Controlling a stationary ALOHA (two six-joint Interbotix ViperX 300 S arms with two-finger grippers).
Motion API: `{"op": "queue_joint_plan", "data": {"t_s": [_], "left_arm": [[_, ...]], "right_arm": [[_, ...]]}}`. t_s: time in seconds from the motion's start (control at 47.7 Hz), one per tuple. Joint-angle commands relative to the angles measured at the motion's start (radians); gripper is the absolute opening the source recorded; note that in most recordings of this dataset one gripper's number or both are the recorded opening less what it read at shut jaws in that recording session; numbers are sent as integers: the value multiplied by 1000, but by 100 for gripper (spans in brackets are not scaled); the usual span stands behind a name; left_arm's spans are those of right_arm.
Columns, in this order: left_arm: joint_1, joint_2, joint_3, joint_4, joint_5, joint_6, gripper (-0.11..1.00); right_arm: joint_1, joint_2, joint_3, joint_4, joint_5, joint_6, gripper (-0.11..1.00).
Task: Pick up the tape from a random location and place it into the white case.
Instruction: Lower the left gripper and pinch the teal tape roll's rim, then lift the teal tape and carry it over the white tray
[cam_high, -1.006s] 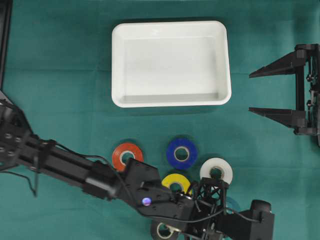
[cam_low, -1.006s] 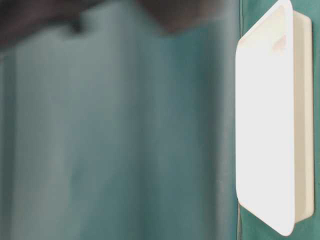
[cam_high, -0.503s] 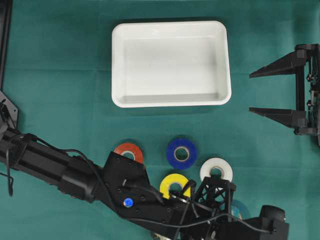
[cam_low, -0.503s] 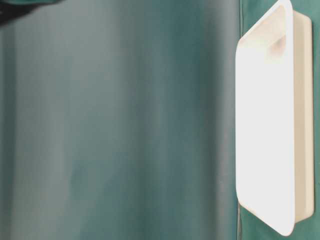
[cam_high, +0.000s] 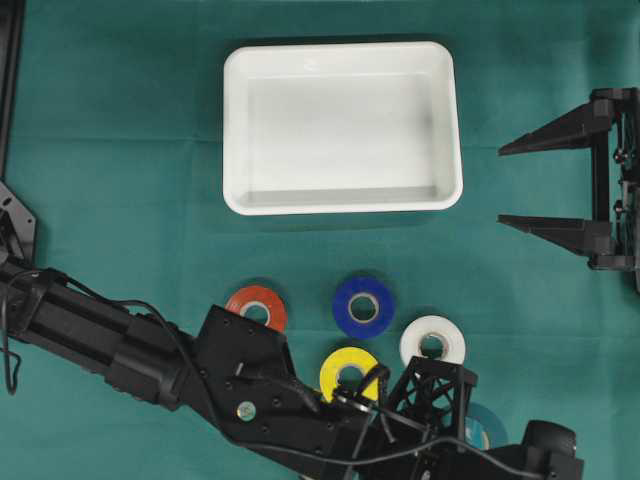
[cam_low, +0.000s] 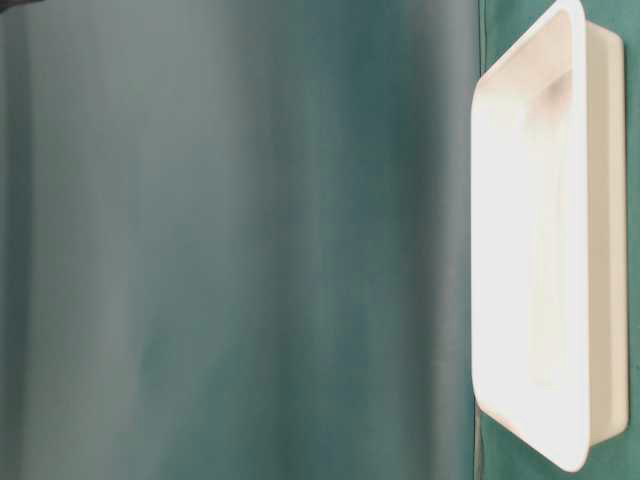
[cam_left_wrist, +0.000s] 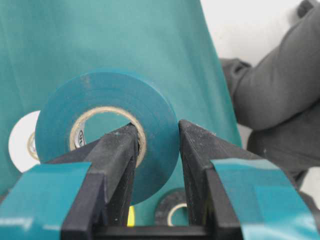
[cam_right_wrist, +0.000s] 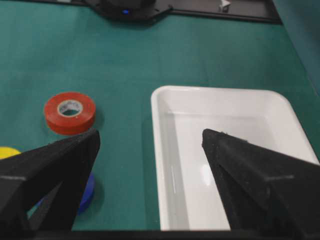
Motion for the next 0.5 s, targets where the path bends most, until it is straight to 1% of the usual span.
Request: {"op": "queue_joint_plan", "data": {"t_s": [0.0, 0.314, 0.482], "left_arm": [[-2, -46, -28, 5, -3, 2, 21], [0, -54, -14, 5, 8, 2, 21], [-2, -83, 34, 5, 21, 2, 21]], "right_arm": [[-2, 2, -17, 0, -5, 2, 93], [0, 0, -18, 0, 3, 2, 93], [0, -2, -18, 0, 14, 2, 93]]}}
